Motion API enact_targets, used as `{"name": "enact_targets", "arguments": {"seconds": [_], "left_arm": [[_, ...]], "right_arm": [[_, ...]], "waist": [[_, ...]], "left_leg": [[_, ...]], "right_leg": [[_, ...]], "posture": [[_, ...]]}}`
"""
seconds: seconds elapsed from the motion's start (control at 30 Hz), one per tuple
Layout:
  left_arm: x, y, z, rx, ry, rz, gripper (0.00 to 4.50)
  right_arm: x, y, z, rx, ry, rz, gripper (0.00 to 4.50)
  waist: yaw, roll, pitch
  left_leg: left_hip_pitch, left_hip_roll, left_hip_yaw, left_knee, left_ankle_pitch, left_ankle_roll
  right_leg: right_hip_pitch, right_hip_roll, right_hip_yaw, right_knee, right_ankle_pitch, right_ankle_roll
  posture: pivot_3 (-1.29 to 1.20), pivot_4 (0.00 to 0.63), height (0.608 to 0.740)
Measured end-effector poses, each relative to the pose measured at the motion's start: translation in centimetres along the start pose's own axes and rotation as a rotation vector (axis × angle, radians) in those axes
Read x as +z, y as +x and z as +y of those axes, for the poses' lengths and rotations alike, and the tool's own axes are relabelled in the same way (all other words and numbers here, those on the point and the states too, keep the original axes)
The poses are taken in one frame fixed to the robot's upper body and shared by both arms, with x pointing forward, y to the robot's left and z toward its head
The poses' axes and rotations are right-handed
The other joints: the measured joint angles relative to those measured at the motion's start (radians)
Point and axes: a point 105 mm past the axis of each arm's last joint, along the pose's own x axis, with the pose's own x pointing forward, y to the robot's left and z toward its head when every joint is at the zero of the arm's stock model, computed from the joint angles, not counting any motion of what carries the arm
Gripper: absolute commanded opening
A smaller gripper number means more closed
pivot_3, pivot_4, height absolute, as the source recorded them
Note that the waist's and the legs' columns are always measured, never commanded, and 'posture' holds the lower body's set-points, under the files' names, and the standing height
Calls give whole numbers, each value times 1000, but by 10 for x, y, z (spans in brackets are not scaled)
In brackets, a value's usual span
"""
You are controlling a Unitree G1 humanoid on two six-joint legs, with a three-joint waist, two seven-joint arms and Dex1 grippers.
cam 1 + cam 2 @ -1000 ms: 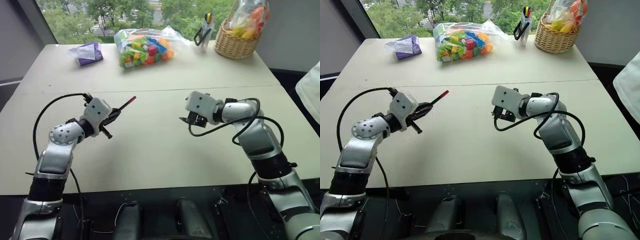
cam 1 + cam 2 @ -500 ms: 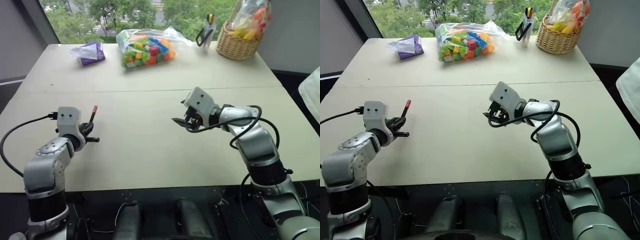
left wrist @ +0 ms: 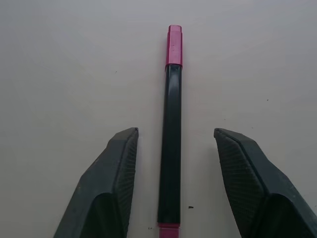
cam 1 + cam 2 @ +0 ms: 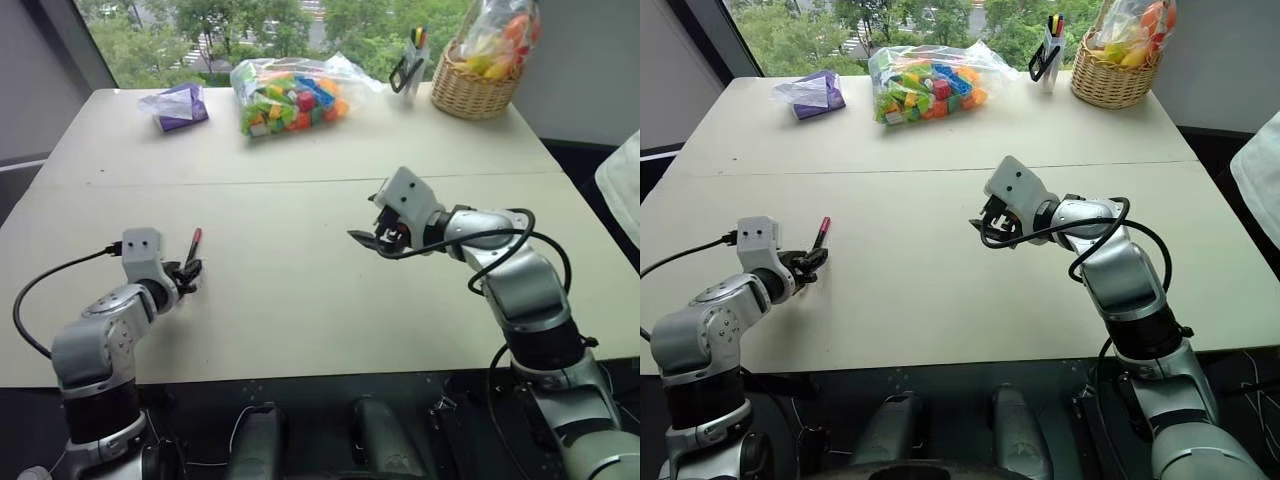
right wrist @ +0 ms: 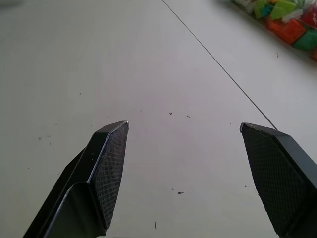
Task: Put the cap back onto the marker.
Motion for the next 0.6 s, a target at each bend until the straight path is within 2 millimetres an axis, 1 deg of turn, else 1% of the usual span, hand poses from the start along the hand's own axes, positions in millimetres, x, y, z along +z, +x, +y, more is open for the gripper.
{"name": "enact_targets", "arguments": {"seconds": [0.03, 0.07, 0.2, 0.33, 0.43, 0.53, 0.6], "left_arm": [[0, -1, -1, -4, 0, 0, 4445], [0, -2, -2, -7, 1, 0, 4479], [-1, -9, -1, 19, -2, -25, 4479], [14, -24, -9, 33, 10, -144, 4479], [24, -39, -12, 57, 59, -220, 4479], [26, -50, -15, 87, 95, -258, 4479], [26, -58, -21, 90, 110, -278, 4479]], "right_arm": [[1, 0, 0, -1, -1, -3, 3704], [1, 0, 1, 1, 0, -5, 3704], [-1, -2, 4, 27, 8, -4, 3704], [-3, -5, 12, 107, 26, -10, 3704], [2, -12, 17, 179, 32, -52, 3704], [12, -21, 22, 248, 40, -124, 3704], [18, -27, 26, 298, 48, -167, 3704]], "waist": [[-1, 0, 0], [-2, 0, 0], [0, 0, 0], [5, 0, 0], [5, 0, 0], [4, 0, 0], [4, 0, 0]], "left_leg": [[0, 0, 0, 0, 0, 0], [0, 0, 0, 0, 0, 0], [0, 0, 0, 0, 0, 0], [-1, 0, 0, 0, 0, 0], [-1, 0, 0, 0, 0, 0], [-1, 0, 0, 0, 0, 0], [-1, 0, 0, 0, 0, 0]], "right_leg": [[0, 0, 0, 0, 0, 0], [0, 0, 0, 0, 0, 0], [0, 0, 0, -1, 0, 0], [0, -1, 0, -2, 0, 0], [1, -1, 0, -2, 0, 0], [1, -1, 0, -3, 0, 0], [1, -1, 0, -3, 0, 0]], "posture": [[0, 150, 740], [0, 150, 740], [0, 150, 740], [0, 150, 740], [0, 150, 740], [0, 150, 740], [0, 150, 740]]}}
